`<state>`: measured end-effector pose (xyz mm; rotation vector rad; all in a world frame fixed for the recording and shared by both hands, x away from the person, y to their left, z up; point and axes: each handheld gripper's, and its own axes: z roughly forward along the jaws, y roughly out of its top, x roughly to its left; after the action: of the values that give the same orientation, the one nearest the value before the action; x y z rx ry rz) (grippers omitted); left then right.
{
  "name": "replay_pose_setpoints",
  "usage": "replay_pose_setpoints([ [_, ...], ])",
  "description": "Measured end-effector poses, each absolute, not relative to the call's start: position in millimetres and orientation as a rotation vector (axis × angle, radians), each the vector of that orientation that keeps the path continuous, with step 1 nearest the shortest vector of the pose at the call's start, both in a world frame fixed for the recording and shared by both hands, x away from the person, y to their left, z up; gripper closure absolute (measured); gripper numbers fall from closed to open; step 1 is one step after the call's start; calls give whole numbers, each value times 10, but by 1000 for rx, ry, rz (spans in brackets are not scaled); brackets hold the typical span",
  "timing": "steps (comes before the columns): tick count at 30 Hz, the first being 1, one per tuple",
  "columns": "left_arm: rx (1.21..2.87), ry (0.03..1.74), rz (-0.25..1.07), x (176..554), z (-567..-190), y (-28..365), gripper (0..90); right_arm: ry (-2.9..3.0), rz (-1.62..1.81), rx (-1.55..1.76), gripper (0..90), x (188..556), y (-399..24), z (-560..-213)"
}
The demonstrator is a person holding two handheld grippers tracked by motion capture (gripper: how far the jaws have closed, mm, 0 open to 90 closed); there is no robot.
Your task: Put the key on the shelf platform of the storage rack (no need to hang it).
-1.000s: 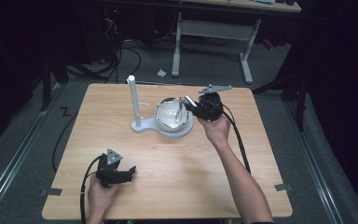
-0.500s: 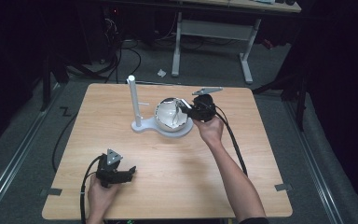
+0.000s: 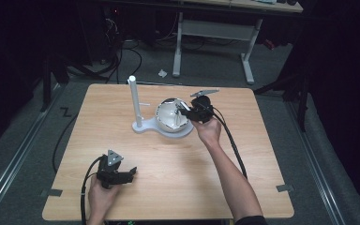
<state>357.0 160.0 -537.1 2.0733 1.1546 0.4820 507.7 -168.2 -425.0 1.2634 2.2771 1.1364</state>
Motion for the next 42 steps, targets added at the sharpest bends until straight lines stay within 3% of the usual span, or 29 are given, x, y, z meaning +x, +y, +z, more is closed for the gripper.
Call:
replay_pose_setpoints([
  [26, 2073, 1155, 483, 3568, -5371, 1599, 162, 2276, 1137, 1312, 745, 5194, -1618, -4402],
  [42, 2073, 1155, 483, 3568, -5371, 1599, 162, 2266, 1113, 1334, 596, 5159, -1637, -4418],
])
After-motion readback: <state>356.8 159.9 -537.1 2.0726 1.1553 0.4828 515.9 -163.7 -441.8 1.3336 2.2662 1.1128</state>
